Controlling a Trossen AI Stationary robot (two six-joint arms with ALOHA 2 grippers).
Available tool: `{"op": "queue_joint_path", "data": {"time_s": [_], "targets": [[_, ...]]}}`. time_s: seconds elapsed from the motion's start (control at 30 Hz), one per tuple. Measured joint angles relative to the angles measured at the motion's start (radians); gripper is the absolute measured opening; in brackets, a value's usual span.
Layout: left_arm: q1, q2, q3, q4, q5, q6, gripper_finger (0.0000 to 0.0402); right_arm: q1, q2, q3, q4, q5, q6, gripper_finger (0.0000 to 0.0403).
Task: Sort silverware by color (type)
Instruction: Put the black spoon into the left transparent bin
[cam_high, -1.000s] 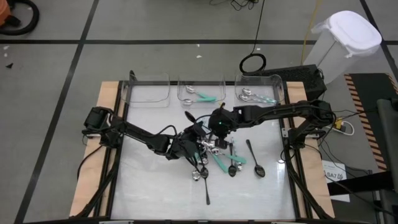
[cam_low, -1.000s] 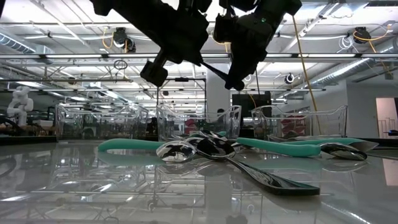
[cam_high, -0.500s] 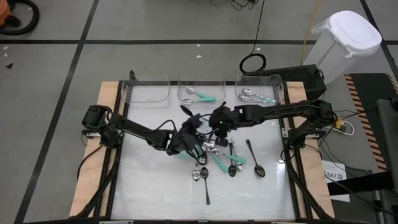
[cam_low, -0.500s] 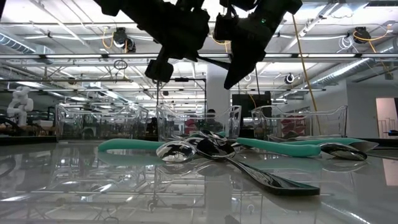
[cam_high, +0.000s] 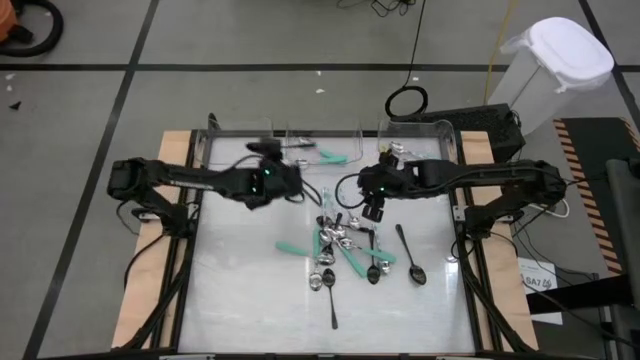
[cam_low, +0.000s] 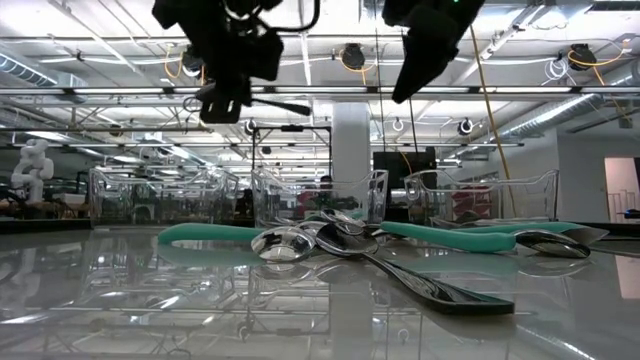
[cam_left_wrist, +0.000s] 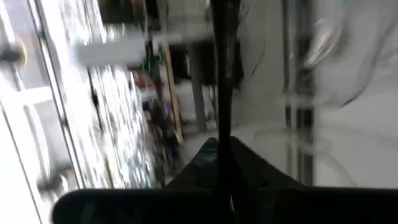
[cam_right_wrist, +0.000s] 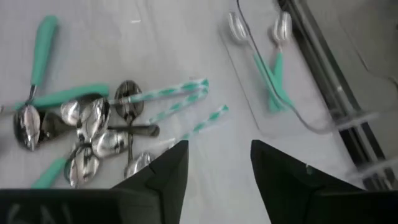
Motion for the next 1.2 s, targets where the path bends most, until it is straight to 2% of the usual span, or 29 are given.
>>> {"op": "queue_joint_path", "data": {"time_s": [0.13, 0.27, 0.53, 0.73, 0.87, 0.97, 1.07, 1.13, 1.2], "targets": [[0.084, -0.029, 0.002, -0.151, 0.013, -0.204, 0.0012, 0.018, 0.002, 0.000, -0.010, 0.026, 0.018, 0.0171], [0.135, -0.040, 0.001, -0.290, 0.015, -0.341, 0.0012, 0.042, 0.005, -0.001, -0.004, 0.028, 0.021, 0.0171], [0.142, -0.039, 0.000, -0.568, 0.026, -0.603, 0.0012, 0.095, 0.003, -0.001, -0.005, 0.028, 0.032, 0.0171], [0.171, -0.029, 0.000, -0.628, 0.094, -0.658, 0.0012, 0.128, 0.003, -0.001, -0.005, 0.028, 0.042, 0.0171], [0.179, -0.030, 0.000, -0.622, 0.103, -0.659, 0.0012, 0.157, 0.003, -0.001, -0.008, 0.028, 0.043, 0.0171], [0.137, -0.031, 0.000, -0.623, 0.104, -0.670, 0.0012, 0.178, 0.003, -0.001, -0.006, 0.032, 0.045, 0.0171], [0.055, -0.030, 0.000, -0.622, 0.087, -0.668, 0.0012, 0.191, 0.003, -0.007, 0.049, 0.100, 0.042, 0.0171], [-0.010, -0.030, 0.000, -0.622, 0.038, -0.671, 0.0012, 0.192, 0.002, -0.050, 0.200, 0.180, 0.009, 0.0171], [-0.079, -0.030, 0.000, -0.621, -0.016, -0.687, 0.0012, 0.184, 0.003, -0.111, 0.369, 0.208, -0.049, 0.0171]]}}
